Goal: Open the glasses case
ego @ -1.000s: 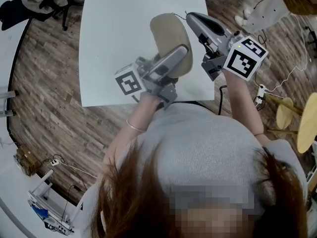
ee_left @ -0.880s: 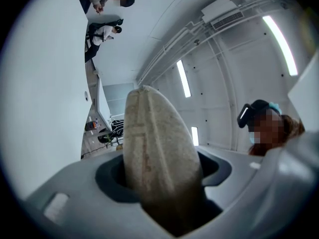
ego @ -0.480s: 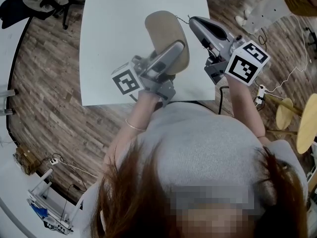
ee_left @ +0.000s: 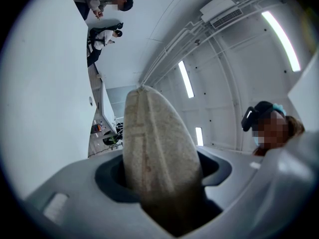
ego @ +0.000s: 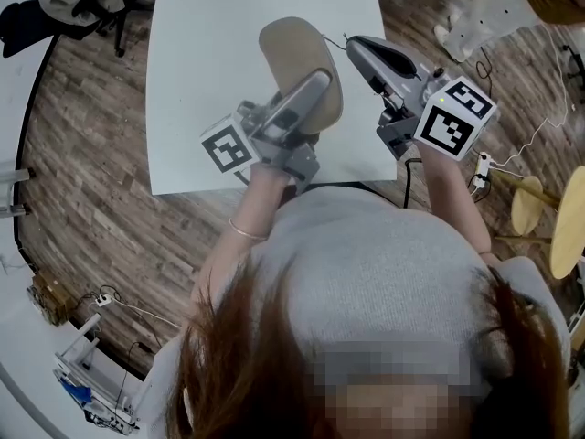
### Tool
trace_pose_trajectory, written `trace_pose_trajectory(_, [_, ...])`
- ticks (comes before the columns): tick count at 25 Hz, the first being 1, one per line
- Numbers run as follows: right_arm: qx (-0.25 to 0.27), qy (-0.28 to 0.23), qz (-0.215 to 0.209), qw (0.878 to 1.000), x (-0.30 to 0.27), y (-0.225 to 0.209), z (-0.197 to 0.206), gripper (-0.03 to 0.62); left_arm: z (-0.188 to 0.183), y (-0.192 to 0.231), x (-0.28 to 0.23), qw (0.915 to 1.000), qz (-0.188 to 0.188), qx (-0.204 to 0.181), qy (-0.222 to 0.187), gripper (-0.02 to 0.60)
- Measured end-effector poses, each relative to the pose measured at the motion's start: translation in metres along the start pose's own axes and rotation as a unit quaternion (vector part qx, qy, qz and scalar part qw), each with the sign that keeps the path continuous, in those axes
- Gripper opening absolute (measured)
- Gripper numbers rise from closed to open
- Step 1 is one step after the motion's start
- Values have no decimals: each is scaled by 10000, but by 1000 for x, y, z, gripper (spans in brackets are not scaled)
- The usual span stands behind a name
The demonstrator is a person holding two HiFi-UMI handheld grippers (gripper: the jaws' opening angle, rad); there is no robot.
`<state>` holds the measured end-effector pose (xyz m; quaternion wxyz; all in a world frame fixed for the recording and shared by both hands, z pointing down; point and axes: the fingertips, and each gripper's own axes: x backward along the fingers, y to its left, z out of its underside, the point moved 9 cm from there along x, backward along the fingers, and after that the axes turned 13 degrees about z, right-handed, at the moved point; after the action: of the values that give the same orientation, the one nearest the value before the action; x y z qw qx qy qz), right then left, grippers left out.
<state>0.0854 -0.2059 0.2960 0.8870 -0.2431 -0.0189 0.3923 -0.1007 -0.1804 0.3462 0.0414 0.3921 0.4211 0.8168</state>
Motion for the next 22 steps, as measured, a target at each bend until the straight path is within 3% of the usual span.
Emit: trace_pose_trajectory(22, [111,150,-9,9998,21,6,18,11,4,1,6,9998,-188,24,-107,316])
